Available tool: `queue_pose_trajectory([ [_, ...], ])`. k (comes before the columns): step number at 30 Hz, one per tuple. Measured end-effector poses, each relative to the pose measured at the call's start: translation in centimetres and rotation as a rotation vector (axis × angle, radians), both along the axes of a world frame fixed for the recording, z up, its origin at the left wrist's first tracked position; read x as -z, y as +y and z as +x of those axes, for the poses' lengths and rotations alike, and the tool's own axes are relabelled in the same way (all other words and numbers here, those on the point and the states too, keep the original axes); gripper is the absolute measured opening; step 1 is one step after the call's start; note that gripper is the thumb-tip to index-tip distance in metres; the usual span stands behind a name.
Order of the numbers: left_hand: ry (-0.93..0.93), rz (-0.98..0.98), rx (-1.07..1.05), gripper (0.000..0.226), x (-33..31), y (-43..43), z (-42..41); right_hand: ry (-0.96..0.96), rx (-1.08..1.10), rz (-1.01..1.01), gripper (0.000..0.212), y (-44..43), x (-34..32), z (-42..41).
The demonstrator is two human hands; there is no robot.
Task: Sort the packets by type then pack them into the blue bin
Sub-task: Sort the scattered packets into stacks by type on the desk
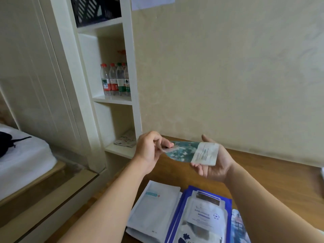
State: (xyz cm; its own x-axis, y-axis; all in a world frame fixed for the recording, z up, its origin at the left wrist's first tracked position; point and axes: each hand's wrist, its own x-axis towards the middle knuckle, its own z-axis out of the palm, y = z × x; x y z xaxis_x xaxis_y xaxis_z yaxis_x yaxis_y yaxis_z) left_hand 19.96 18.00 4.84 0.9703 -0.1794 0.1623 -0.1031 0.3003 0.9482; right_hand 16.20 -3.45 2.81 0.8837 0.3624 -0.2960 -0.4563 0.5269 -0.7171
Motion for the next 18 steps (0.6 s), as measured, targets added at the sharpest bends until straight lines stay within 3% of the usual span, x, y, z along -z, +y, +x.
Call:
queue_pose_trajectory([
  [2, -0.023, 0.025, -0.016, 0.047, -0.6, 0.1, -0.9, -0.106, -0.045, -0.037, 0.059, -0.1, -1.0, -1.5],
  [5, -0.059, 0.079, -0.022, 0.031, -1.3, 0.5, -2.1, -0.282, -0.219, -0.316, 0.058, 0.1, -1.9, -3.3],
  [9, -0.018, 0.074, -0.012, 0.028, -1.7, 0.9, -3.8, -0.323, -0.351, -0.500, 0.045, 1.1, -3.1, -5.3],
  [13, 0.121, -0.078, 0.010, 0.019, -1.9, 1.2, -5.7, -0.361, -0.319, -0.652, 0.034, 1.9, -3.8, -7.4],
  [15, 0.210, -0.149, 0.021, 0.025, -2.2, 1.6, -7.0, -0.360, -0.230, -0.662, 0.033, 2.0, -4.1, -8.5],
  [18, 0.305, -0.147, 0.191, 0.056, -2.1, 2.0, -9.2, -0.379, -0.047, -0.597, 0.033, 1.8, -4.4, -10.0],
])
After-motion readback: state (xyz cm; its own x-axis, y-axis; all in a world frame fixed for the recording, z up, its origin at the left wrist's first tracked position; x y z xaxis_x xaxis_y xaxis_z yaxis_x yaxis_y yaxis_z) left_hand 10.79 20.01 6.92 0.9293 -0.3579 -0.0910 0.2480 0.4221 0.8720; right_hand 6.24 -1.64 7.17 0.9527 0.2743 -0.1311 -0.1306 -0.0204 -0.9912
